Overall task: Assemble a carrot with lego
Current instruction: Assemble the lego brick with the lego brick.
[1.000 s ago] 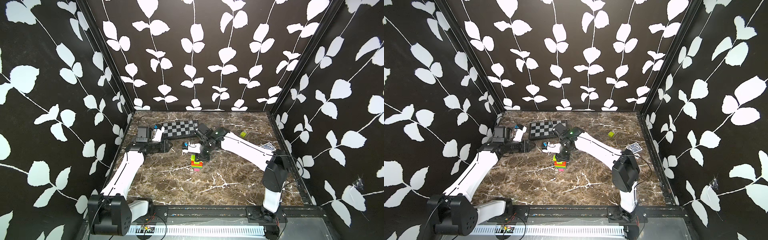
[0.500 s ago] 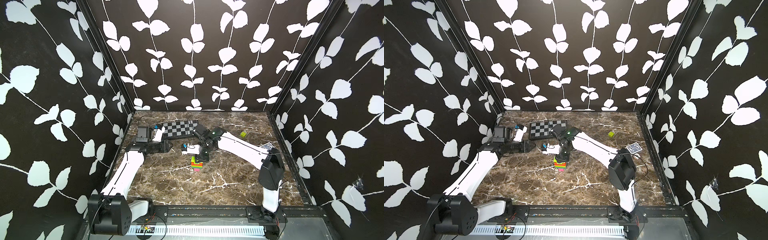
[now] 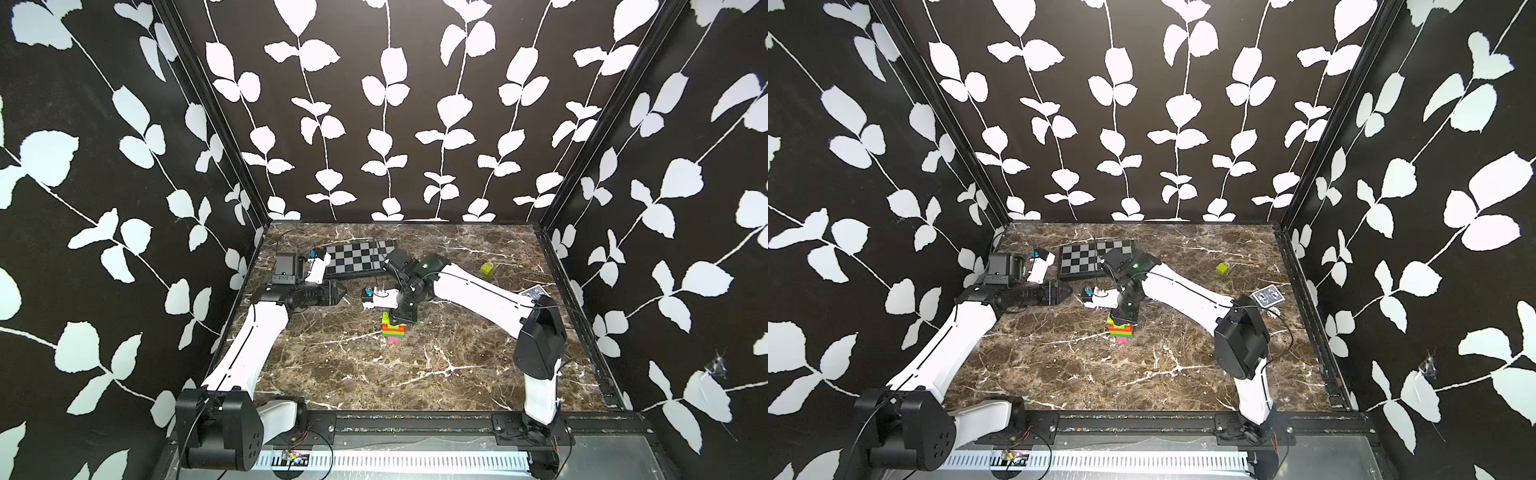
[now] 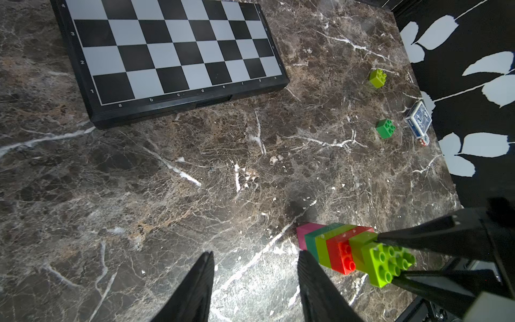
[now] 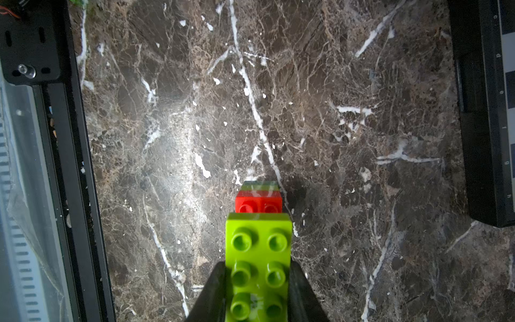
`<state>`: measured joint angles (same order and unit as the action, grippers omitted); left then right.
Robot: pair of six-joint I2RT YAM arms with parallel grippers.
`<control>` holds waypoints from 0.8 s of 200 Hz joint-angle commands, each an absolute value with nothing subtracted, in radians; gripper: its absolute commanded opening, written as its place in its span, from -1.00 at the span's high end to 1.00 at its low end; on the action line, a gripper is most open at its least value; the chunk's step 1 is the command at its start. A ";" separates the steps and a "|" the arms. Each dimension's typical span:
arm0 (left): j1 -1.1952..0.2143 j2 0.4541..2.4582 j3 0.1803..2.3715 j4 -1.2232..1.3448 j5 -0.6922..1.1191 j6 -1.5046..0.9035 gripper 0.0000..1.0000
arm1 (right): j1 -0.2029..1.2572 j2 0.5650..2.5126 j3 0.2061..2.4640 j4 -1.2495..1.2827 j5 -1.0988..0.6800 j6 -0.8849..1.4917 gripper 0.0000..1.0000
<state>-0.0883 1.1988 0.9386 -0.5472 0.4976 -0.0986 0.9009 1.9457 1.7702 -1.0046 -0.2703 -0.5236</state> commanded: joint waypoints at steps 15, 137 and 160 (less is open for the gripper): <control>-0.084 1.198 0.941 -0.553 0.519 -0.078 -0.02 | 0.909 1.973 1.820 -1.031 -0.262 -0.511 0.66; -0.084 1.184 0.933 -0.561 0.525 -0.074 -0.02 | 0.926 2.055 1.776 -1.102 -0.159 -0.478 0.67; -0.084 1.178 0.930 -0.566 0.526 -0.074 -0.02 | 0.928 2.062 1.738 -1.102 -0.143 -0.470 0.68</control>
